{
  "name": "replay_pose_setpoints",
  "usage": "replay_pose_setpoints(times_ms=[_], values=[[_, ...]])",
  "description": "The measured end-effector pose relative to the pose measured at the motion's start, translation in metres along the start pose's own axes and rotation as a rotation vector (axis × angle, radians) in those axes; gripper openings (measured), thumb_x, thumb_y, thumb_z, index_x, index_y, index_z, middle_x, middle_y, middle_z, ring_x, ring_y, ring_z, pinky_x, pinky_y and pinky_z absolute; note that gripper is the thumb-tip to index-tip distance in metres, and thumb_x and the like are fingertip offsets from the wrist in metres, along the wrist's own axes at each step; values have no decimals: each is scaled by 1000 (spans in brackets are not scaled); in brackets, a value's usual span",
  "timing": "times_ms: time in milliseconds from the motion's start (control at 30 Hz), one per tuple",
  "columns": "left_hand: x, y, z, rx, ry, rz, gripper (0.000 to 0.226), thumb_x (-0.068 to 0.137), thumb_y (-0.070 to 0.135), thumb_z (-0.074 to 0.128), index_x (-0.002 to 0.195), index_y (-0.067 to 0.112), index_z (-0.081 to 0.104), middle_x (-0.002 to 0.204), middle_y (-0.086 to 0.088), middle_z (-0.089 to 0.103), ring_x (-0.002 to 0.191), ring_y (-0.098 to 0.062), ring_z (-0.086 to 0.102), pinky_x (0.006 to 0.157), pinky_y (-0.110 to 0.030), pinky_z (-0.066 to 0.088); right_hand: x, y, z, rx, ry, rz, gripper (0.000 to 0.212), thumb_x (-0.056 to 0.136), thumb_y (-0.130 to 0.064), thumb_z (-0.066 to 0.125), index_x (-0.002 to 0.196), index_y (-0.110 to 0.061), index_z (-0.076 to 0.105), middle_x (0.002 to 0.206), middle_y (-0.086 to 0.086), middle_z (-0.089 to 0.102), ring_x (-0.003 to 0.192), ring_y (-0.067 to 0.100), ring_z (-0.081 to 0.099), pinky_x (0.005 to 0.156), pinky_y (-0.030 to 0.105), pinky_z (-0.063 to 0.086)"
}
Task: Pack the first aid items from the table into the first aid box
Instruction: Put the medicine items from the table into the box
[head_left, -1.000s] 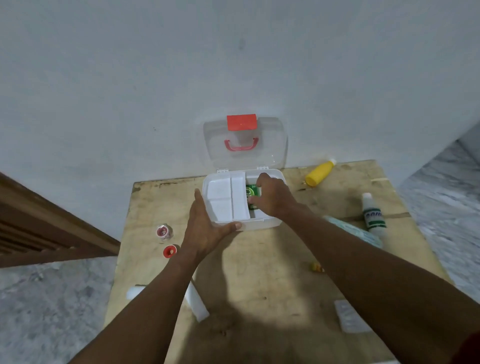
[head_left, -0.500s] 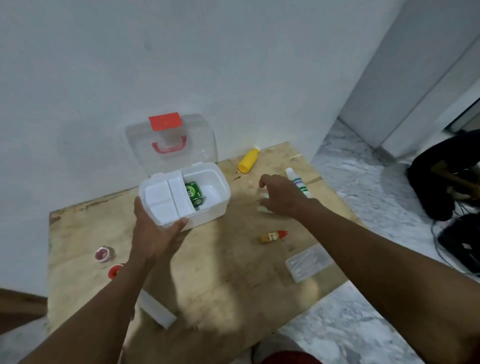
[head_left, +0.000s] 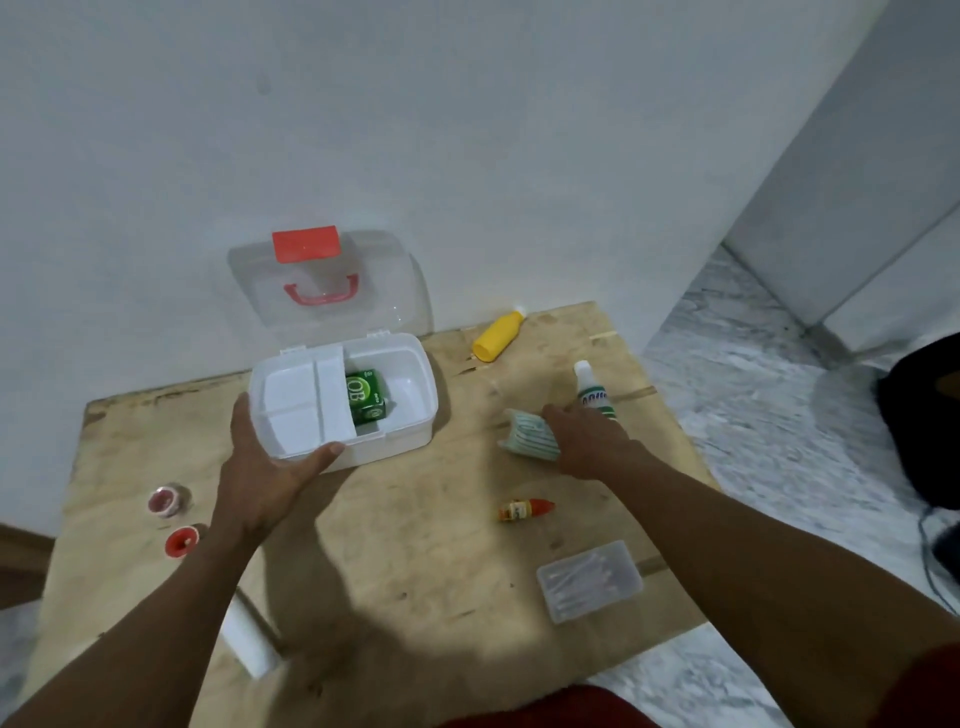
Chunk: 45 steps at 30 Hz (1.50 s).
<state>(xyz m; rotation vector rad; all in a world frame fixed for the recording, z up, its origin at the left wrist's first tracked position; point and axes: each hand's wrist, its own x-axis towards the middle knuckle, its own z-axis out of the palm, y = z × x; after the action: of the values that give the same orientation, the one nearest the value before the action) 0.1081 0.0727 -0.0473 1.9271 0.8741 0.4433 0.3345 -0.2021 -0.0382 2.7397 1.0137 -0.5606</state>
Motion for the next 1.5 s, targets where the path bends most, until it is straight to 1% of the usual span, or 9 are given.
replay_pose_setpoints(times_ms=[233, 400, 700, 800, 900, 1067, 1233, 1333, 1500], values=[[-2, 4, 2, -1, 9, -36, 102, 69, 36, 86, 147, 32, 21, 144, 2, 45, 125, -27, 47, 94, -36, 40, 10, -4, -10, 5, 6, -79, 51, 84, -28, 70, 125, -13, 43, 123, 13, 59, 111, 29, 60, 86, 41, 54], [-4, 4, -1, -40, -11, -28, 101, 69, 38, 86, 145, 34, 21, 132, 11, 47, 112, -15, 47, 90, -32, 40, 2, -23, -23, 168, 47, -27, 55, 79, -22, 73, 121, -10, 40, 116, 14, 62, 103, 31, 64, 81, 43, 57], [-2, -5, -5, -121, -67, 63, 99, 70, 32, 87, 144, 26, 21, 127, 14, 48, 112, -12, 50, 85, -24, 42, -20, -71, -49, 614, 493, 106, 56, 70, -20, 79, 120, -8, 55, 96, 17, 68, 86, 35, 65, 66, 31, 46], [1, -10, -9, -130, -73, 61, 101, 69, 34, 86, 144, 27, 19, 128, 12, 50, 112, -14, 52, 88, -29, 45, -29, -92, -61, 667, 500, 77, 58, 72, -14, 80, 123, -6, 53, 91, 10, 63, 80, 27, 60, 66, 29, 44], [1, -13, -12, -127, -69, 64, 102, 69, 34, 86, 144, 26, 18, 130, 9, 51, 113, -14, 52, 89, -30, 44, -34, -113, -68, 551, 524, -25, 42, 72, -10, 77, 109, 0, 60, 90, 14, 65, 82, 34, 62, 68, 36, 47], [3, -12, -10, -156, -68, 95, 100, 68, 30, 87, 144, 25, 21, 132, 6, 52, 114, -14, 53, 87, -30, 49, -12, -129, -85, 217, 407, -122, 33, 79, -13, 66, 111, -6, 63, 101, 21, 61, 99, 37, 56, 75, 38, 45], [4, -7, -8, -186, -50, 94, 96, 67, 29, 88, 140, 27, 26, 119, 20, 51, 106, -2, 54, 72, -10, 44, 9, -148, -100, -67, 265, -189, 36, 88, -14, 58, 123, -15, 59, 115, 17, 53, 104, 34, 54, 87, 38, 45], [5, -5, -10, -190, -43, 96, 95, 63, 36, 86, 138, 30, 28, 117, 25, 51, 102, 9, 54, 65, -1, 44, 21, -160, -99, -76, 167, -207, 40, 90, -16, 59, 130, -14, 55, 125, 18, 48, 112, 33, 51, 95, 38, 42], [8, -12, -8, -148, -32, 69, 98, 64, 39, 84, 141, 32, 24, 122, 12, 56, 104, -8, 57, 65, -4, 44, 38, -172, -89, 40, 32, -258, 43, 90, -16, 58, 133, -13, 54, 132, 15, 46, 121, 32, 48, 99, 38, 44]])
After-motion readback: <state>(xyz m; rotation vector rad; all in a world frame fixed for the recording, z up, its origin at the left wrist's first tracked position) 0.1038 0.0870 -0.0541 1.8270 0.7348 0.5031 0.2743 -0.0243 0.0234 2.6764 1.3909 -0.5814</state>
